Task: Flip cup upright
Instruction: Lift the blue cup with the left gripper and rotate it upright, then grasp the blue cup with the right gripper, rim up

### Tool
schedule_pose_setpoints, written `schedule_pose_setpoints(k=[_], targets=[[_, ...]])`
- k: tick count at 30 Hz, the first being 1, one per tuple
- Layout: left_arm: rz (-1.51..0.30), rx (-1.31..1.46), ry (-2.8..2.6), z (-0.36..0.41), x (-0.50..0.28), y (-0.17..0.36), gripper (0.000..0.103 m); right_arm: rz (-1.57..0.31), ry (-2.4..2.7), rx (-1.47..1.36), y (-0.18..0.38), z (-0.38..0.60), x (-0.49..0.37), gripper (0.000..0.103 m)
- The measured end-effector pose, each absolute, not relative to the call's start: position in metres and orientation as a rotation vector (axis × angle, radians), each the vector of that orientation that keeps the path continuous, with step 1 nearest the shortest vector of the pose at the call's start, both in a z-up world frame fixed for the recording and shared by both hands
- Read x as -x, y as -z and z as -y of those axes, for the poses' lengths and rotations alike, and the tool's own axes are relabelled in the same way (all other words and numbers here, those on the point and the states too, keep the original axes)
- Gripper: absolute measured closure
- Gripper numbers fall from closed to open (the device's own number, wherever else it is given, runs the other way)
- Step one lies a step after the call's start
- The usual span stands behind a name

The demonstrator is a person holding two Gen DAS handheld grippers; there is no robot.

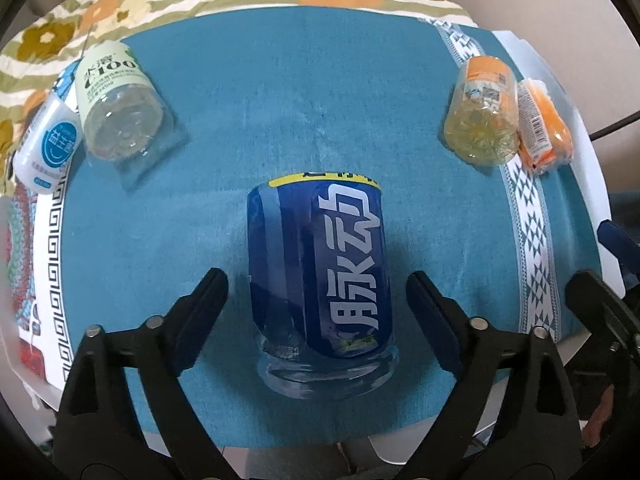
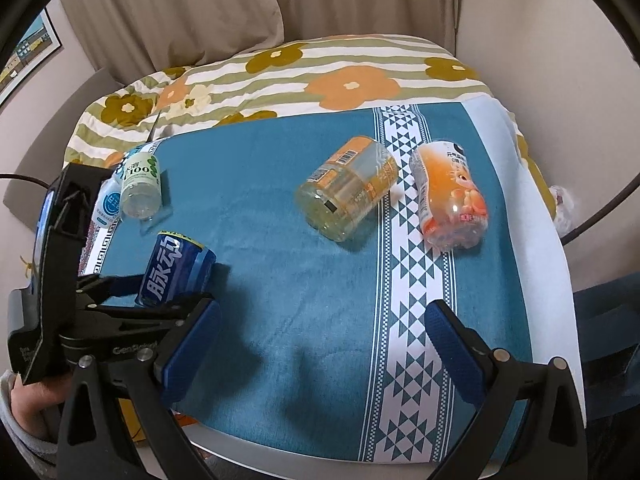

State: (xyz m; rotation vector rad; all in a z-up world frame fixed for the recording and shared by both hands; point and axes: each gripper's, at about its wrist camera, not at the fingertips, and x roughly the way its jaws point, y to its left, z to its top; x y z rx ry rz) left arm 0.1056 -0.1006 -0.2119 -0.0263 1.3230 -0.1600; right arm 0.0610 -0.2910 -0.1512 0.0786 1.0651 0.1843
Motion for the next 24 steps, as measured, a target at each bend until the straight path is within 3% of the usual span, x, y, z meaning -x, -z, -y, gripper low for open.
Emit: schedule_pose_setpoints(k=[16, 24], targets=[[-1.264, 0.024, 0.161, 0.079, -0.092, 0.166, 0.0, -1.056, -0.156, -0.099, 0.124, 0.291, -0.063, 0.002], [-1.205, 0.021, 0.128, 0.027, -0.077, 0.131, 0.0, -1.191, -0.258, -0.161, 0.108, 0.269, -0.092, 0.001]])
